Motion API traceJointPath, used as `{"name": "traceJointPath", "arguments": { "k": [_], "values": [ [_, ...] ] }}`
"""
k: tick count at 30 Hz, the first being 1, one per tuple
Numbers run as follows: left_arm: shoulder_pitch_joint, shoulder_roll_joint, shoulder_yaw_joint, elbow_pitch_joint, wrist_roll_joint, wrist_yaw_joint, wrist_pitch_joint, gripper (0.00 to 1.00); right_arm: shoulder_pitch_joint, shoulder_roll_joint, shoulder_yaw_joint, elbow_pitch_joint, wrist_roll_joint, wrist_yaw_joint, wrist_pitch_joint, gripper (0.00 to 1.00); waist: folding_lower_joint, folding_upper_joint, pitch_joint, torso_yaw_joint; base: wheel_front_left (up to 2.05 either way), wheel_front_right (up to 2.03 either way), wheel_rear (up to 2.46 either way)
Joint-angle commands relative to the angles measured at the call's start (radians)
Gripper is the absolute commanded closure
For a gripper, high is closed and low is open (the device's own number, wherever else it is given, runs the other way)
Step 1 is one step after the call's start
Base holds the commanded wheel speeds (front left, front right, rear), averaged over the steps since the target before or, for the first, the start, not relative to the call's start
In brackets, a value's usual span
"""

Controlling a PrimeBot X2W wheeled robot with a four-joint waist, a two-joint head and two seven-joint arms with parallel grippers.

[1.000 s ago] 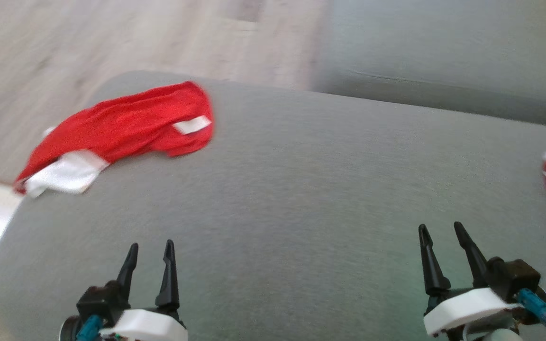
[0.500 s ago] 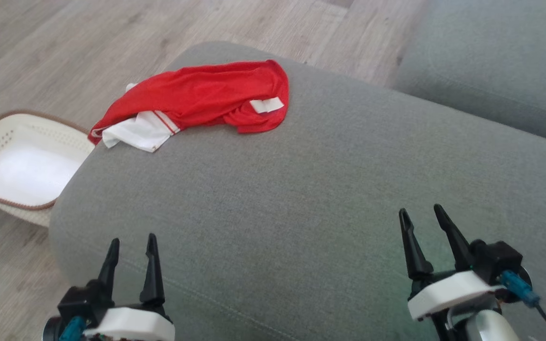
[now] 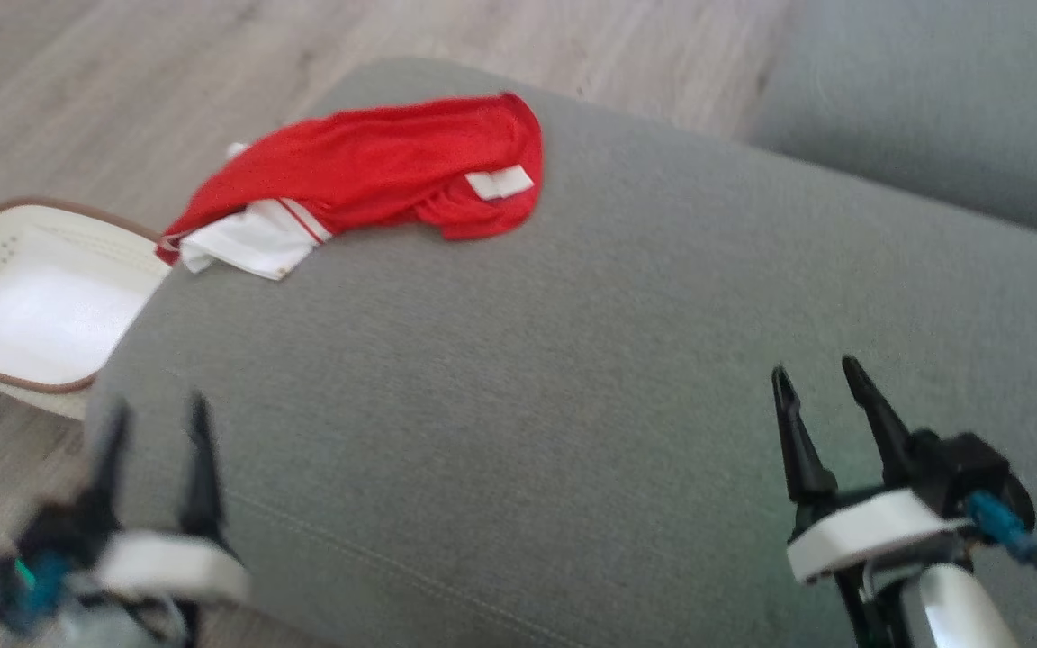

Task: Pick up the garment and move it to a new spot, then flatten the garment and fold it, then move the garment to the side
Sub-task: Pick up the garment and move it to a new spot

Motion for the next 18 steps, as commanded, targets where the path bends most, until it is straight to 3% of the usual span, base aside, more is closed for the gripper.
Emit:
{"name": "traceJointPath", "arguments": {
  "k": [1,7,12,18],
  "values": [
    [-0.149,0.077,0.071,-0.046,0.024,-0.007,0.014,0.0,-0.07,-0.006,0.015,-0.062,-0.028,0.007,0.018,0.0,0.0002,0.0,0.073,-0.064,0.0,0.0,0.0],
    [-0.345,0.204,0.135,-0.061,0.04,-0.029,0.095,0.0,-0.13,-0.006,0.0,-0.132,-0.088,0.007,0.063,0.0,0.0002,0.0,0.158,-0.132,0.0,0.0,0.0],
    [-0.526,0.292,0.173,0.028,0.003,-0.074,0.224,0.0,-0.19,-0.006,-0.003,-0.2,-0.134,0.007,0.106,0.0,0.0002,0.0,0.25,-0.198,0.0,0.0,0.0],
    [-0.687,0.313,0.144,0.204,-0.022,-0.134,0.348,0.0,-0.239,-0.006,-0.001,-0.264,-0.185,0.007,0.154,0.0,0.0002,0.0,0.372,-0.245,0.0,0.0,0.0]
  ]
}}
